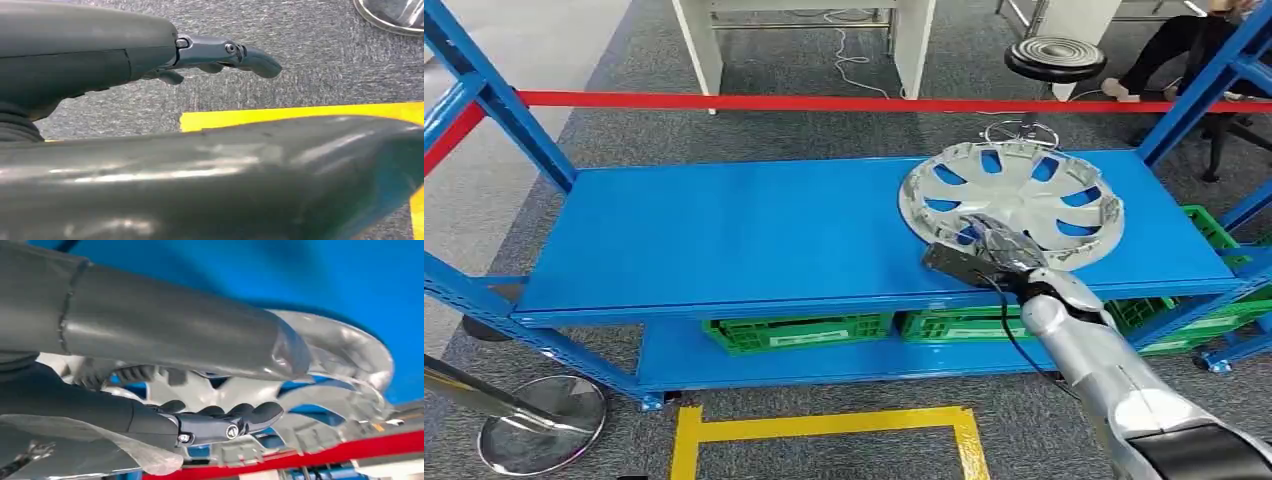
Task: Take the parts from the cabinet and place them on the table.
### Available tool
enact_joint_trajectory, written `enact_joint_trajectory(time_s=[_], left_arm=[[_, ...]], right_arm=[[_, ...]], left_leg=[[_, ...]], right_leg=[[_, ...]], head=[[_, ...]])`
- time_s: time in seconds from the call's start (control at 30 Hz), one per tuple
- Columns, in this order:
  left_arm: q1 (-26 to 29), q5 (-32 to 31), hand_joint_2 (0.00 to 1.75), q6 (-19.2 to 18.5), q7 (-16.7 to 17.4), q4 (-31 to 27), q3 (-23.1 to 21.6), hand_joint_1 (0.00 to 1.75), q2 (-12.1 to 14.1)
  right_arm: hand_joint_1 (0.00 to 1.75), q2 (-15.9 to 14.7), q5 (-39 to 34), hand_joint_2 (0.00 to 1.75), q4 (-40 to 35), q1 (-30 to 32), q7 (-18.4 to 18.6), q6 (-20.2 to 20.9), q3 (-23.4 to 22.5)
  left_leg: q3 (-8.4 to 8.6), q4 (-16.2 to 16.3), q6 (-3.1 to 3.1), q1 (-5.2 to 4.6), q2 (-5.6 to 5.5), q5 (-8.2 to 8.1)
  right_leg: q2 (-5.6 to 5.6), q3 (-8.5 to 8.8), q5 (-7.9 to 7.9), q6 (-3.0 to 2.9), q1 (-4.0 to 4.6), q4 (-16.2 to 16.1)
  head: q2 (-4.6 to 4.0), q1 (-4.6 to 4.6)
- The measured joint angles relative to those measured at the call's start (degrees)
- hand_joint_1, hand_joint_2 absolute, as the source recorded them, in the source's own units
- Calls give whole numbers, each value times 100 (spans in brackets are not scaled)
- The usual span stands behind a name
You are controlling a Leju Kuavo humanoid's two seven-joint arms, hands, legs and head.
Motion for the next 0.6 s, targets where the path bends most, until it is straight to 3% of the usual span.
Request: enact_joint_trajectory(time_s=[0.33,0.37,0.6], left_arm=[[4,39,0,-13,-124,0,50,0,2],[4,39,0,-11,-149,0,52,0,2],[3,-9,0,18,-175,0,85,0,2]], right_arm=[[0,-13,66,0,131,-73,39,94,-35],[0,-13,70,175,151,-90,44,123,-35],[0,-13,48,175,256,-140,2,208,-35]], left_leg=[[1,0,0,0,0,0],[1,0,0,0,0,0],[3,0,0,0,0,0]], right_leg=[[1,2,1,0,0,0],[1,2,1,0,0,0],[2,3,2,0,0,0]], head=[[0,-2],[0,0],[0,0]])
